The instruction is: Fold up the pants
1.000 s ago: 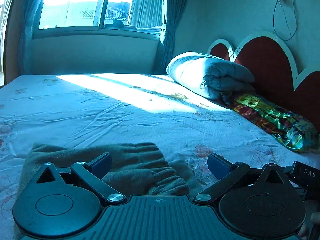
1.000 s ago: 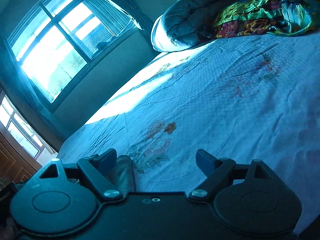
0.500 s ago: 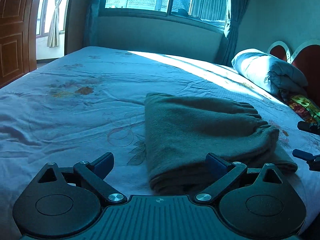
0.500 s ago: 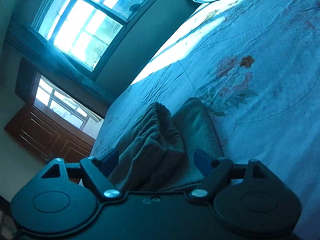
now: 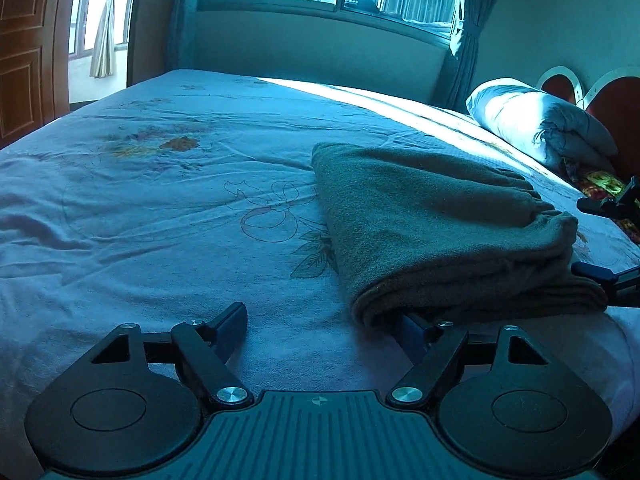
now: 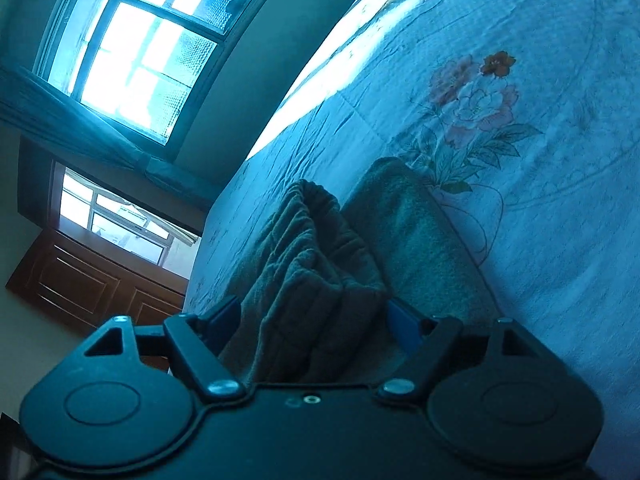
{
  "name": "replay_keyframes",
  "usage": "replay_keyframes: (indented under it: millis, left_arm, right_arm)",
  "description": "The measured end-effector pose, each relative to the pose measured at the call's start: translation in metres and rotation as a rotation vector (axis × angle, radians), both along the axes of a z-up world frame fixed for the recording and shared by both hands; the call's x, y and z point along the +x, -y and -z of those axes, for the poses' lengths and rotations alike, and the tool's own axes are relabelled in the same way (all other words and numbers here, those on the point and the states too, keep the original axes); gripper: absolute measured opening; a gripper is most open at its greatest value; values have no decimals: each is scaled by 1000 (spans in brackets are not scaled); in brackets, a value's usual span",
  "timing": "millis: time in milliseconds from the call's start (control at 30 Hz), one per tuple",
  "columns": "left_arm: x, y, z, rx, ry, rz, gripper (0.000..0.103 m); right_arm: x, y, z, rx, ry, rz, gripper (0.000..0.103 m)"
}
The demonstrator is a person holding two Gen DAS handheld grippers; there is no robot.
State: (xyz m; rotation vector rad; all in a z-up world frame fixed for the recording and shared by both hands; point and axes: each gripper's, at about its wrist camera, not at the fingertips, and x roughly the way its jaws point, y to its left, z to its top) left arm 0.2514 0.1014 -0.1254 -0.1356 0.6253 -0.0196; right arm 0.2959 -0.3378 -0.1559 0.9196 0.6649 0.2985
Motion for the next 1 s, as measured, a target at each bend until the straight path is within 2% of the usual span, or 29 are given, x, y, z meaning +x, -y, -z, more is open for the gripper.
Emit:
replay_keyframes:
  millis: [67, 133, 300, 367, 400, 433, 467, 533, 567, 600, 700, 800, 833, 867, 900, 933, 967, 1000]
  left_arm:
    - [5, 2, 2, 5, -6, -6, 78]
    - [3, 2, 2, 0, 3, -9, 77]
    - [5, 1, 4, -25, 8, -27, 76]
    - [5, 3, 4, -50, 17, -16, 68]
    - [6, 3, 5, -55, 11, -21, 67]
    - [6, 2, 6, -66, 7, -21, 65]
    - [6, 1, 7, -89, 8, -16, 58]
    - [6, -1, 8, -117, 14, -1, 49]
    - [6, 0, 9, -112, 11, 1, 47]
    - [6, 0, 10, -114, 11, -2, 46]
    - [5, 1, 9, -120, 15, 1, 45]
    - [4, 6, 7, -111, 22, 17, 42]
    - [5, 7, 7, -110, 18, 23, 42]
    - [5, 7, 8, -112, 18, 27, 42]
    - [5, 8, 9, -114, 17, 29, 42]
    - [5, 9, 9, -112, 14, 32, 42]
    - [6, 10, 8, -108, 8, 38, 42]
    - [5, 11, 7, -106, 8, 41, 42]
  right_arm:
    - [2, 1, 1, 20, -1, -1, 72]
    - [2, 3, -1, 29, 8, 6, 65]
    - [24, -5, 3, -11, -52, -64, 63]
    - [31, -11, 4, -29, -76, -86, 64]
    - [34, -13, 4, -40, -72, -89, 63]
    - [36, -15, 4, -49, -73, -90, 51]
    - [38, -16, 4, -51, -81, -94, 47]
    - [36, -18, 0, -50, -67, -94, 31]
    - [30, -16, -9, -37, -37, -88, 25]
    - [24, -15, -19, -23, 6, -92, 23]
    - [0, -12, -46, -28, 105, -99, 23]
    - [-29, 3, -44, -61, 141, -72, 23]
    - [-34, 11, -33, -73, 114, -47, 22]
    - [-33, 19, -13, -75, 48, -15, 23]
    - [-29, 26, 5, -42, -24, -1, 24]
    - [-25, 36, 24, 68, -59, 19, 24]
    - [-25, 40, 26, 106, -56, 32, 24]
    - [-25, 39, 19, 82, -43, 36, 26]
